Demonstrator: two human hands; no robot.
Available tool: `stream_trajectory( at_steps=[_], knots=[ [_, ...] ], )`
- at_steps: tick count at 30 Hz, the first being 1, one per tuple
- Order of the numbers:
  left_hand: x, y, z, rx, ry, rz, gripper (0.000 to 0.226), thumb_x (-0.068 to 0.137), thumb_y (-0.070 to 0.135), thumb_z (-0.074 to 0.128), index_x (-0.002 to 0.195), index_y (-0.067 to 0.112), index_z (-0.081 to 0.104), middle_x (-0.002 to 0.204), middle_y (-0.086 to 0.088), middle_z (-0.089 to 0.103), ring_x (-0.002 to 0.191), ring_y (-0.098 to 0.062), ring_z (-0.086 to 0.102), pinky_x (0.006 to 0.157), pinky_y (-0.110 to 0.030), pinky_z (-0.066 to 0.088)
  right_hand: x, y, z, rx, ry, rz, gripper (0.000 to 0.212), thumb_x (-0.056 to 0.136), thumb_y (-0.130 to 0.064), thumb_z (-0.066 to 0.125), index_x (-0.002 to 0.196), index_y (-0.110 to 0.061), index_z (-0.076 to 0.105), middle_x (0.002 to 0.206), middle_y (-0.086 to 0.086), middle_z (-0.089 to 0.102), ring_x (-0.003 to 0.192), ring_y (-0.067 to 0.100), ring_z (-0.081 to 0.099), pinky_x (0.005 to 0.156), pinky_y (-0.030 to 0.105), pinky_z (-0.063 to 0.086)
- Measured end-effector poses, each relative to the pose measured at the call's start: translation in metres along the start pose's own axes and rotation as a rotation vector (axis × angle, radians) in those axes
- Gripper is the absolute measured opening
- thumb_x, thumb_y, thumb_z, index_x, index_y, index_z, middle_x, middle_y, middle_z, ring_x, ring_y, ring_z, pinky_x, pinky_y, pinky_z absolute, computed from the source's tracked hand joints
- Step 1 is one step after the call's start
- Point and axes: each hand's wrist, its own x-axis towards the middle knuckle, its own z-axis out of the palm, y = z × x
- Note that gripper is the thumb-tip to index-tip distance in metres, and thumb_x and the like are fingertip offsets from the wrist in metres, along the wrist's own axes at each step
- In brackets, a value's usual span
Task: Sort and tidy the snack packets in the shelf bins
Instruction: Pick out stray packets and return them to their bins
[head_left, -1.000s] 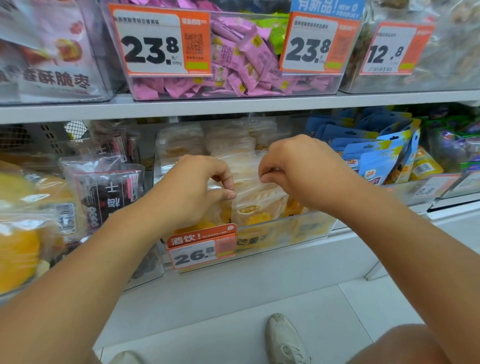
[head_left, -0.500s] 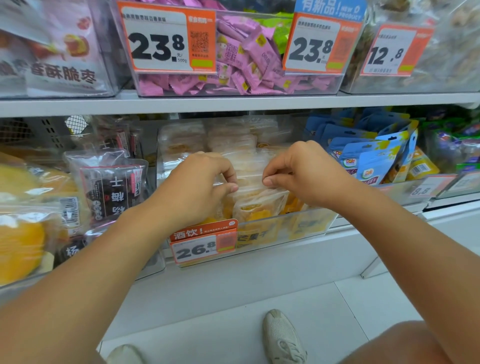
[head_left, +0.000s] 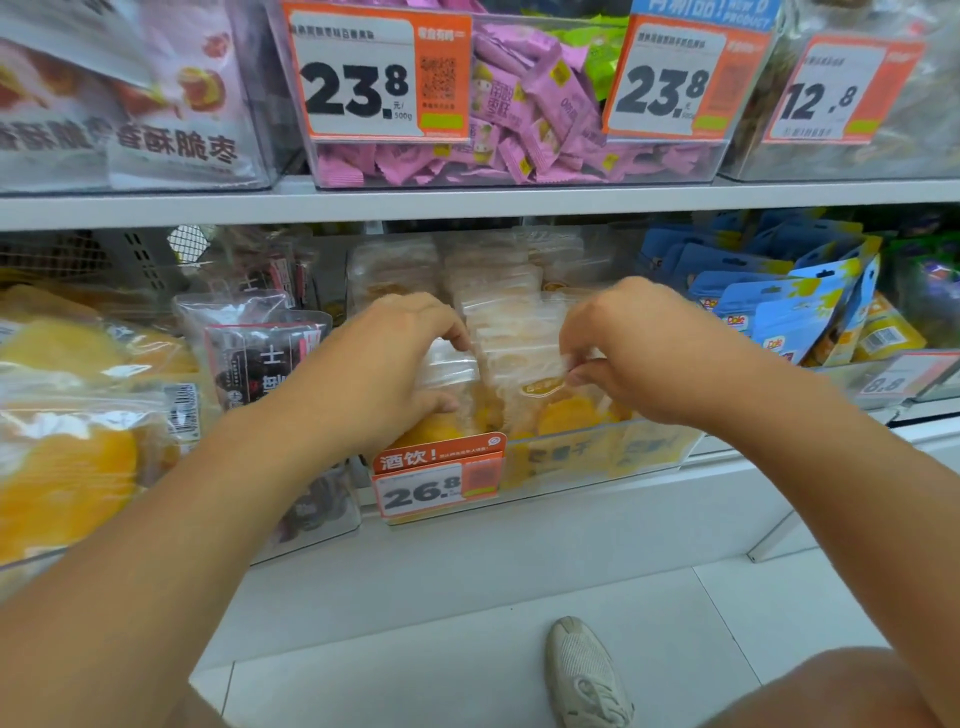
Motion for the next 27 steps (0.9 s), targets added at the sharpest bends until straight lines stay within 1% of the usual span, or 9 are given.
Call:
stream_trajectory(
  at_steps=[4, 8, 10, 13, 15, 17, 20, 22, 27],
  knots=[
    [-0.017, -0.008, -0.001, -0.049, 0.055, 0.011, 0.054, 0.08, 0.039, 0.081, 0.126, 0.037, 0.052, 0.132, 0.018, 0.05, 0.127, -0.006, 0.043, 0.11, -0.031, 0.038, 0.0, -0.014, -0.006, 0.062, -0.067, 0.061, 0.012, 0.079, -0.037, 0.081, 0.085, -0.027, 0.076, 0.089, -0.003, 0.071, 0.089, 0.019, 0.063, 0.083, 0.039, 0.054],
    [-0.046, -0.031, -0.018, -0.131, 0.226, 0.072, 0.04, 0.084, 0.04, 0.075, 0.12, 0.03, 0.059, 0.116, 0.016, 0.06, 0.108, 0.0, 0.053, 0.099, -0.027, 0.047, -0.004, -0.032, -0.018, -0.029, -0.074, 0.114, 0.02, 0.073, -0.051, 0.08, 0.078, -0.037, 0.066, 0.098, -0.01, 0.069, 0.09, 0.016, 0.061, 0.081, 0.039, 0.054],
    [-0.059, -0.038, -0.032, -0.139, 0.341, 0.129, 0.028, 0.086, 0.035, 0.075, 0.111, 0.024, 0.066, 0.104, 0.013, 0.066, 0.093, 0.006, 0.055, 0.087, -0.012, 0.044, -0.008, -0.056, -0.026, -0.012, 0.047, 0.054, 0.023, 0.07, -0.059, 0.072, 0.079, -0.041, 0.062, 0.105, -0.013, 0.068, 0.093, 0.017, 0.063, 0.081, 0.042, 0.055],
    [-0.082, -0.052, -0.053, -0.195, 0.504, 0.103, 0.011, 0.088, 0.027, 0.075, 0.093, 0.018, 0.073, 0.083, 0.01, 0.069, 0.078, -0.003, 0.063, 0.07, -0.014, 0.049, -0.004, -0.111, -0.041, 0.264, 0.397, -0.168, 0.026, 0.082, -0.056, 0.069, 0.073, -0.032, 0.066, 0.083, -0.009, 0.07, 0.075, 0.018, 0.066, 0.067, 0.039, 0.055],
    [-0.101, -0.077, -0.061, -0.16, 0.545, 0.022, 0.009, 0.087, 0.026, 0.076, 0.09, 0.018, 0.073, 0.08, 0.01, 0.069, 0.076, -0.005, 0.064, 0.067, -0.022, 0.051, 0.007, -0.156, -0.042, 0.552, 0.452, -0.313, 0.019, 0.087, -0.039, 0.073, 0.075, -0.024, 0.072, 0.072, -0.011, 0.068, 0.067, 0.009, 0.065, 0.063, 0.029, 0.054],
    [-0.124, -0.108, -0.068, -0.061, 0.581, -0.1, 0.014, 0.086, 0.031, 0.075, 0.094, 0.019, 0.072, 0.09, 0.009, 0.069, 0.086, -0.007, 0.062, 0.076, -0.03, 0.051, 0.027, -0.196, -0.026, 0.627, 0.329, -0.417, 0.015, 0.088, -0.037, 0.071, 0.095, -0.025, 0.075, 0.086, -0.012, 0.072, 0.078, 0.006, 0.067, 0.072, 0.024, 0.054],
    [-0.155, -0.145, -0.081, 0.108, 0.528, -0.417, 0.041, 0.084, 0.046, 0.071, 0.116, 0.022, 0.065, 0.119, 0.002, 0.061, 0.115, -0.022, 0.053, 0.098, -0.041, 0.045, 0.06, -0.245, 0.0, 0.506, 0.103, -0.429, 0.065, 0.086, -0.05, 0.07, 0.142, -0.025, 0.049, 0.138, -0.007, 0.056, 0.123, 0.01, 0.052, 0.104, 0.03, 0.044],
    [-0.174, -0.16, -0.089, 0.16, 0.414, -0.659, 0.064, 0.082, 0.052, 0.073, 0.135, 0.022, 0.054, 0.138, -0.004, 0.049, 0.13, -0.028, 0.041, 0.106, -0.043, 0.038, 0.078, -0.273, 0.012, 0.467, -0.009, -0.415, 0.09, 0.081, -0.055, 0.074, 0.151, -0.019, 0.03, 0.152, -0.001, 0.038, 0.14, 0.016, 0.034, 0.113, 0.036, 0.035],
    [-0.203, -0.171, -0.099, 0.027, 0.219, -0.861, 0.099, 0.064, 0.057, 0.086, 0.145, 0.021, 0.04, 0.135, -0.003, 0.058, 0.126, -0.025, 0.053, 0.097, -0.037, 0.045, 0.101, -0.311, 0.017, 0.304, -0.065, -0.318, 0.087, 0.065, -0.049, 0.088, 0.133, -0.017, 0.045, 0.121, 0.005, 0.059, 0.112, 0.028, 0.058, 0.084, 0.037, 0.051]
  ],
)
